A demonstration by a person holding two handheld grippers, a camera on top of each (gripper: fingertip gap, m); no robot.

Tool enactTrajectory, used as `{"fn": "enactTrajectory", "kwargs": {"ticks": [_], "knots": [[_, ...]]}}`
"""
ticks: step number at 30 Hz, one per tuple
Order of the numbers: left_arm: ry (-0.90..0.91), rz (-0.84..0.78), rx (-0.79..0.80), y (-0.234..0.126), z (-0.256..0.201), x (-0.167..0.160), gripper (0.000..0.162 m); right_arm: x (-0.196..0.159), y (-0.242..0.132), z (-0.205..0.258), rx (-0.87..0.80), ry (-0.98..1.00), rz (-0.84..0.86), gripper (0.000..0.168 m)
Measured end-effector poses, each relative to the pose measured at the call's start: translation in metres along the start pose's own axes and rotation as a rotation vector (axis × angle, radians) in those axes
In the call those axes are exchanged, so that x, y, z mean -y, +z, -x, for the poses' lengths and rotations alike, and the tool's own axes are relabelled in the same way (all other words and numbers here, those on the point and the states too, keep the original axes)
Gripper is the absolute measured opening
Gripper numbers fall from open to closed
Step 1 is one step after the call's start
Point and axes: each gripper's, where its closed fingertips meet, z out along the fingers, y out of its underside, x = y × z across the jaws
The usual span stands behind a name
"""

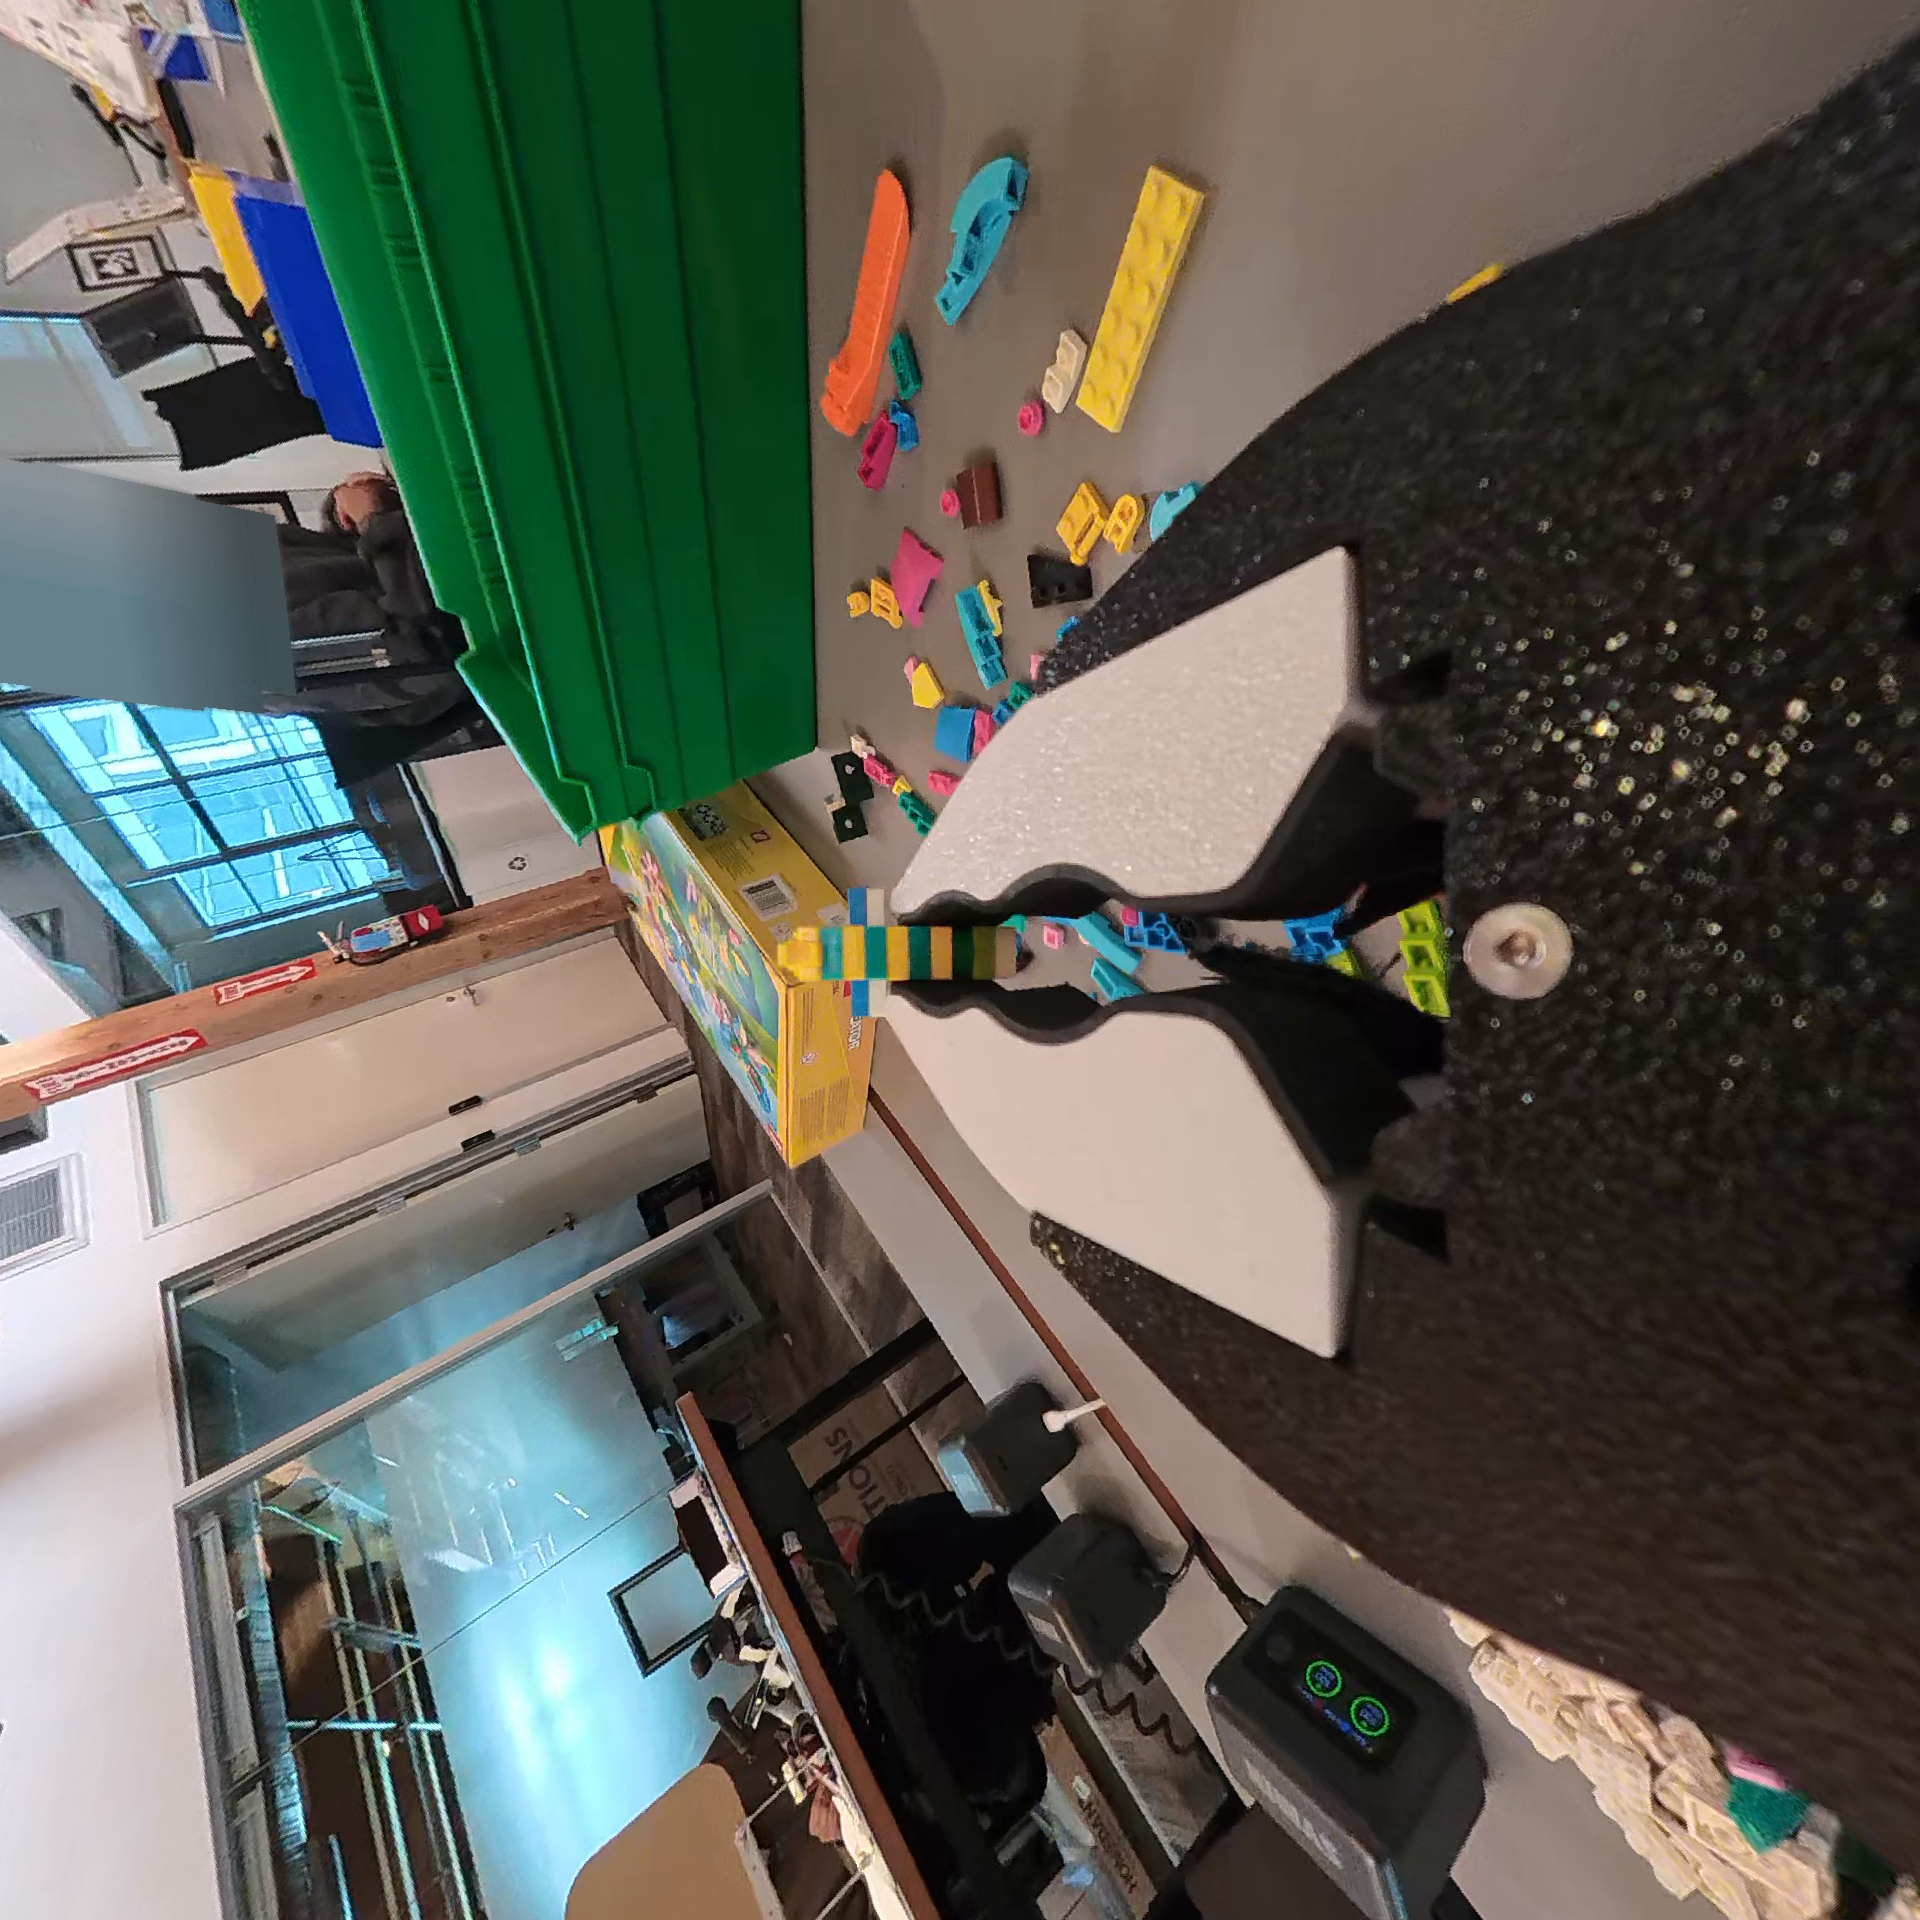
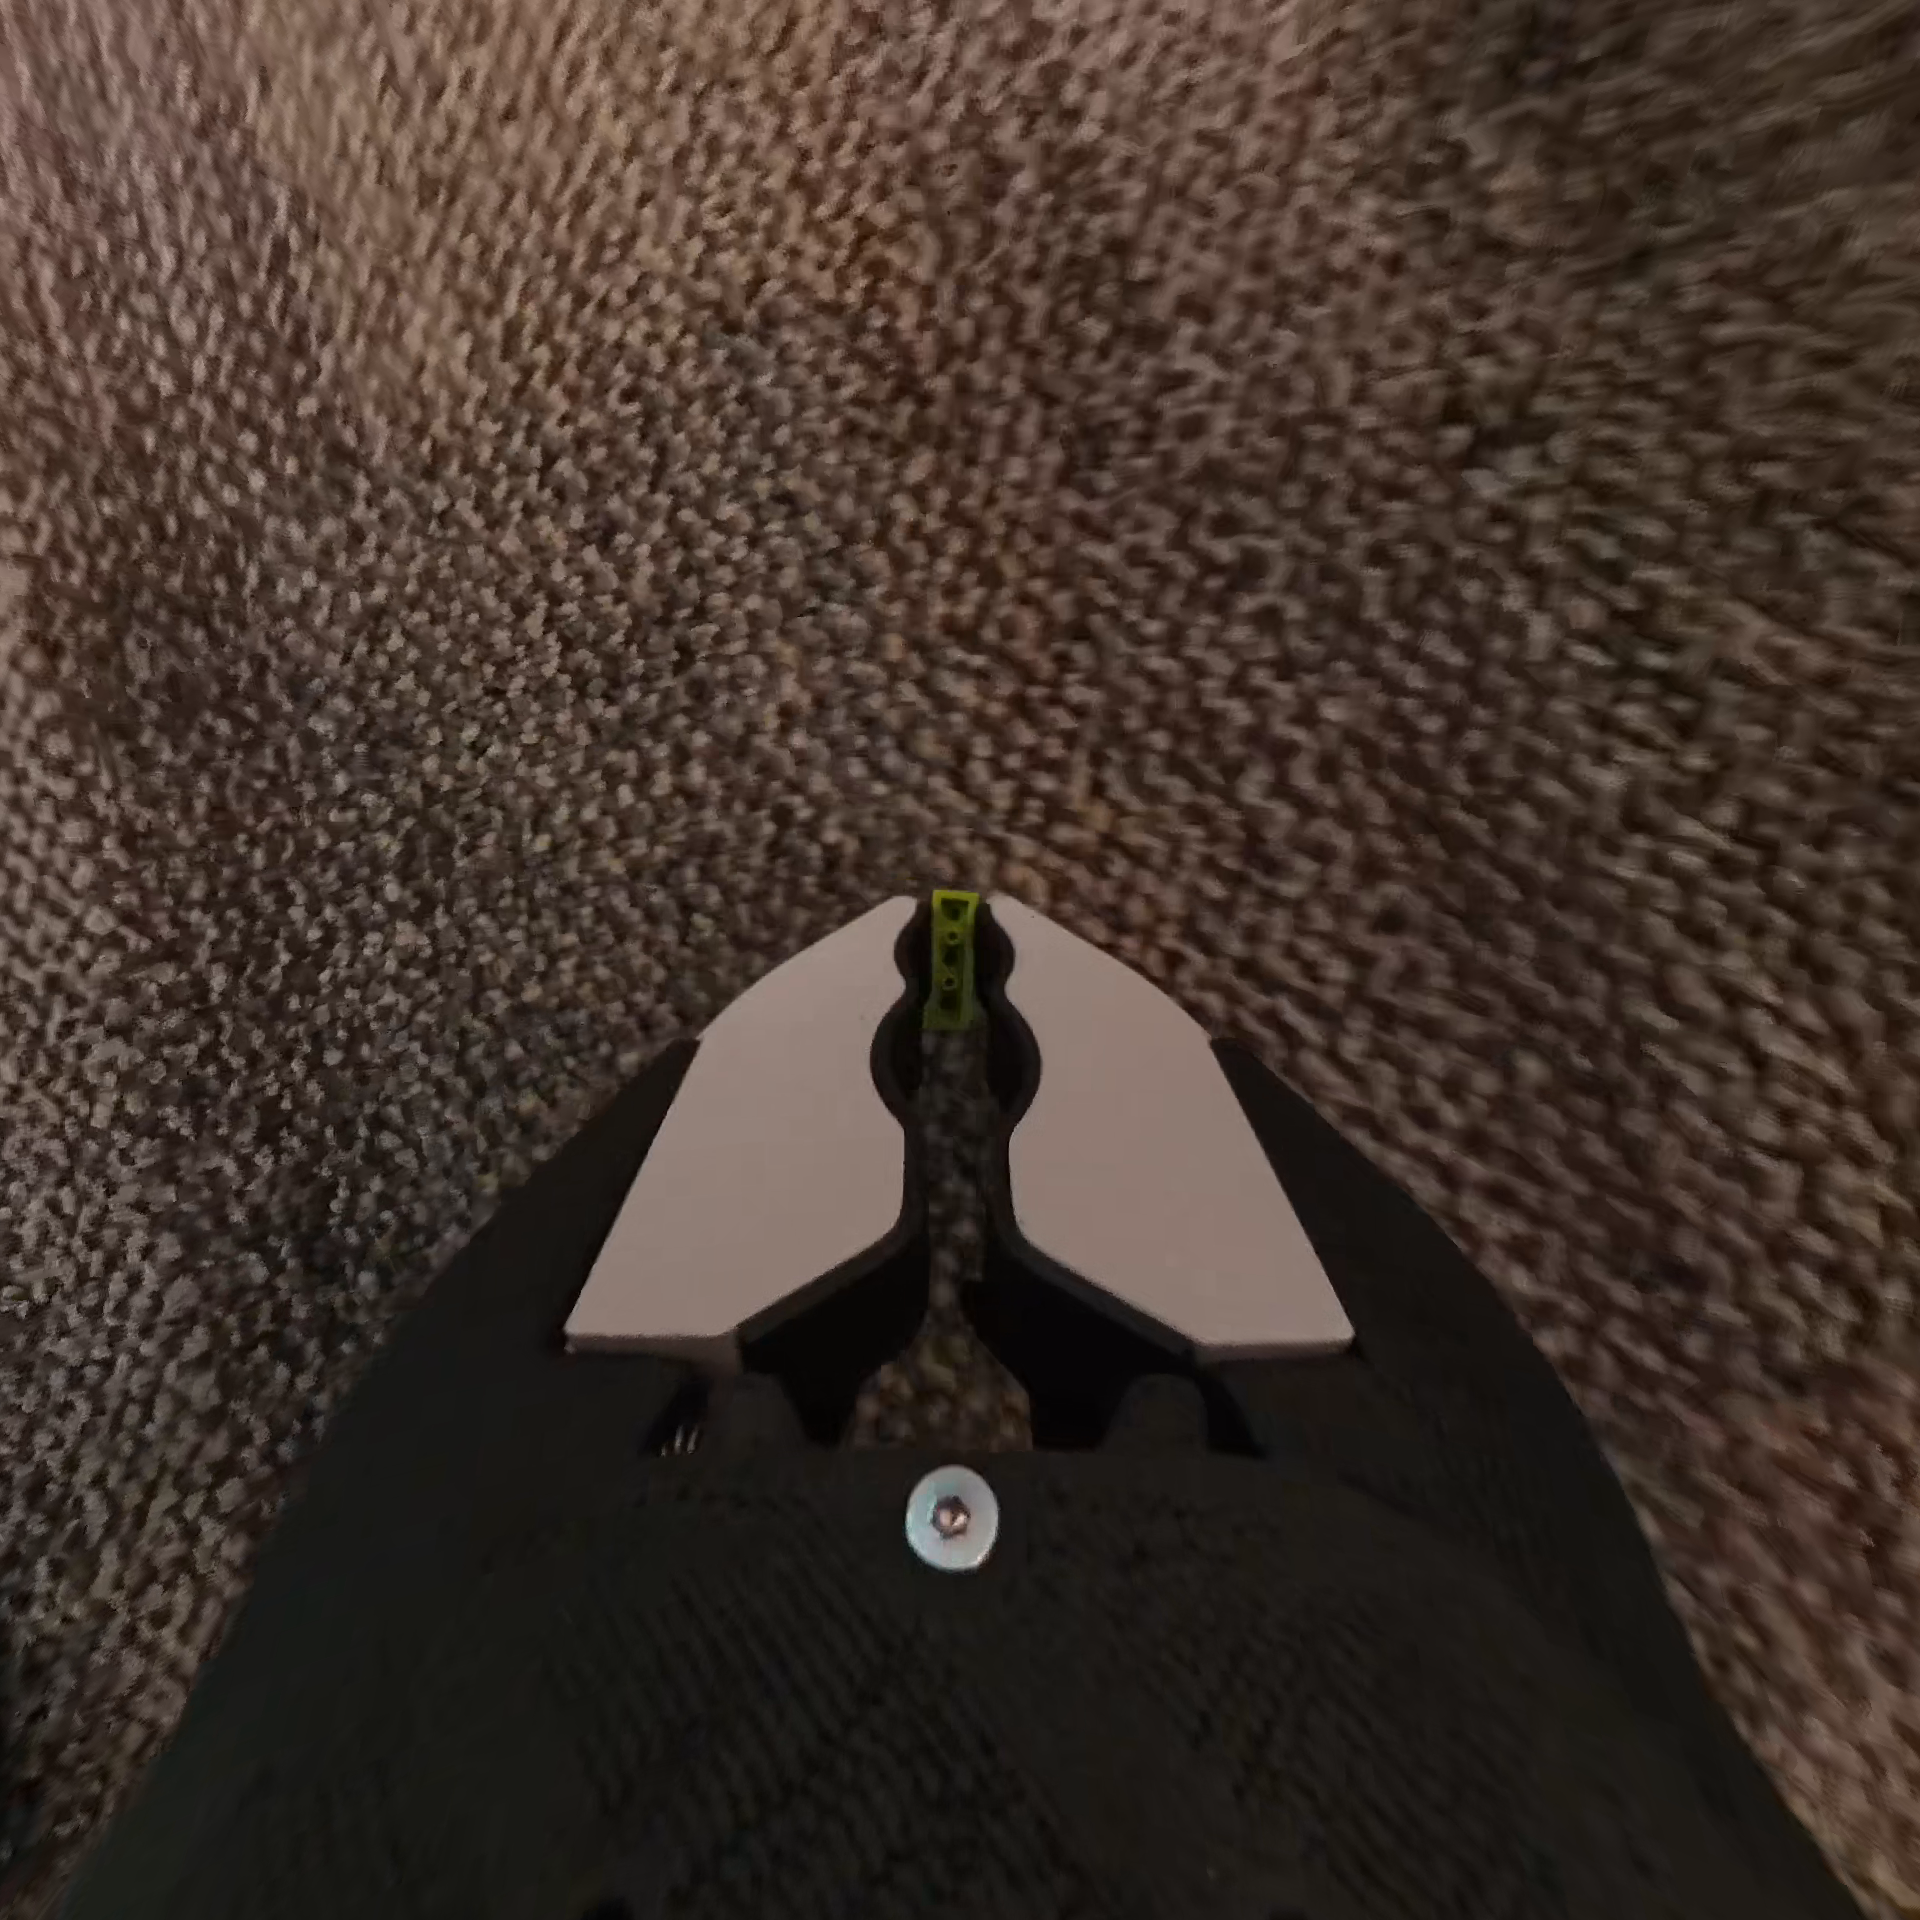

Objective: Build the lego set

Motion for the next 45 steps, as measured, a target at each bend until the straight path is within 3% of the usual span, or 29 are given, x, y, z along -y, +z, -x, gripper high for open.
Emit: {"fn": "enactTrajectory", "kwargs": {"ticks": [6, 11, 18, 23, 27, 31, 35, 39, 45], "knots": [[-0.073, -0.089, 0.016, -0.035, 0.024, 0.028, 0.008, 0.046, -0.075, -0.065, -0.043, -0.190, -0.211, 0.007], [-0.185, -0.142, 0.055, -0.095, 0.059, 0.055, 0.008, 0.082, -0.181, -0.132, -0.064, -0.293, -0.283, 0.007], [-0.324, -0.302, -0.055, -0.151, 0.077, 0.071, 0.008, 0.148, -0.377, -0.249, -0.342, -0.150, -0.460, 0.006], [-0.548, -0.375, -0.149, -0.170, 0.101, 0.060, 0.008, 0.215, -0.576, -0.266, -0.569, -0.023, -0.764, 0.007], [-0.615, -0.310, -0.239, -0.180, 0.107, 0.036, 0.008, 0.275, -0.721, -0.201, -0.518, -0.020, -1.031, 0.007], [-0.593, -0.246, -0.440, -0.196, 0.085, 0.029, 0.008, 0.340, -0.797, -0.056, -0.184, -0.246, -1.175, 0.008], [-0.502, -0.206, -0.602, -0.202, 0.060, 0.032, 0.008, 0.380, -0.829, 0.110, 0.367, -0.431, -1.232, 0.008], [-0.492, -0.249, -0.609, -0.192, 0.063, 0.044, 0.008, 0.403, -0.852, 0.202, 0.973, -0.384, -1.267, 0.006], [-0.470, -0.352, -0.471, -0.135, 0.120, 0.093, 0.008, 0.478, -0.852, 0.236, 1.059, -0.534, -1.385, 0.007]]}}
